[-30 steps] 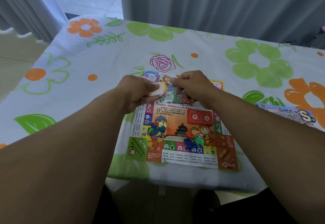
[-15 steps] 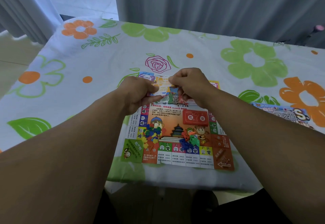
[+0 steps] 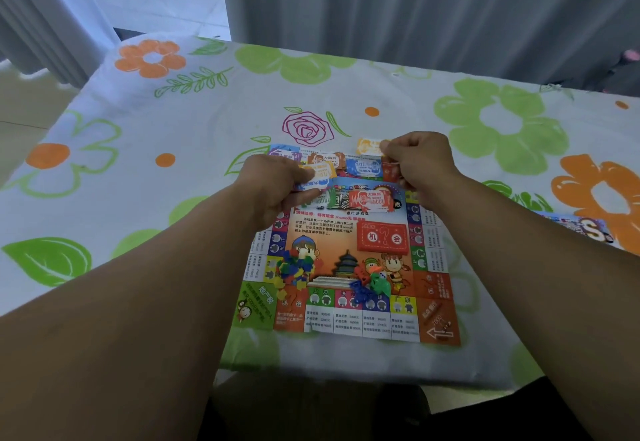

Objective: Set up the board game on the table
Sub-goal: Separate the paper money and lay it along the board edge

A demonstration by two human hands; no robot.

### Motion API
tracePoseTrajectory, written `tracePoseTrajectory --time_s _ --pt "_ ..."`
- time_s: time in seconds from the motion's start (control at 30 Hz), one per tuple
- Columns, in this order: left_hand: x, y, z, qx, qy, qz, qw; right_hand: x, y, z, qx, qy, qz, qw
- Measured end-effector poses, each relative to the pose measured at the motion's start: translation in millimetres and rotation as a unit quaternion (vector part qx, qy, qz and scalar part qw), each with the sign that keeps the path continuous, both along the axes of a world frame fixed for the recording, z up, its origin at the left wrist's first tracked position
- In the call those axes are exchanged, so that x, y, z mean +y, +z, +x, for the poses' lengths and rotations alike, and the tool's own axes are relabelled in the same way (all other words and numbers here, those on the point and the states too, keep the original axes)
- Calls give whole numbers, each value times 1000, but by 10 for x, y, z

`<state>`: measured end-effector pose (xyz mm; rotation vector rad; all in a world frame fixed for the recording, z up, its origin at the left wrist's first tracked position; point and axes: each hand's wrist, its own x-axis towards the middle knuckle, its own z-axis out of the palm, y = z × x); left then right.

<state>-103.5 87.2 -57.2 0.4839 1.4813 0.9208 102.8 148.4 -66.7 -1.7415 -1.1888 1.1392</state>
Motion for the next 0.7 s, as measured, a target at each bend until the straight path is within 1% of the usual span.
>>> tracePoseTrajectory --time_s 0.1,0.2,0.37,0.47,0.7 --pt "26 -17 37 6 15 0 1000 -9 -12 -9 -2 17 0 1000" --pt "24 -26 18 7 18 -6 1000 -22 -15 -65 15 38 0 999" --pt "-24 -14 -94 19 16 -18 1000 -29 -40 -198 -5 79 0 997" --pt "-61 -22 -234 34 20 -32 999 -67 -27 -322 6 105 -23 994" --pt "-158 -27 -524 43 64 -24 997 -204 -44 -755 18 199 -77 977"
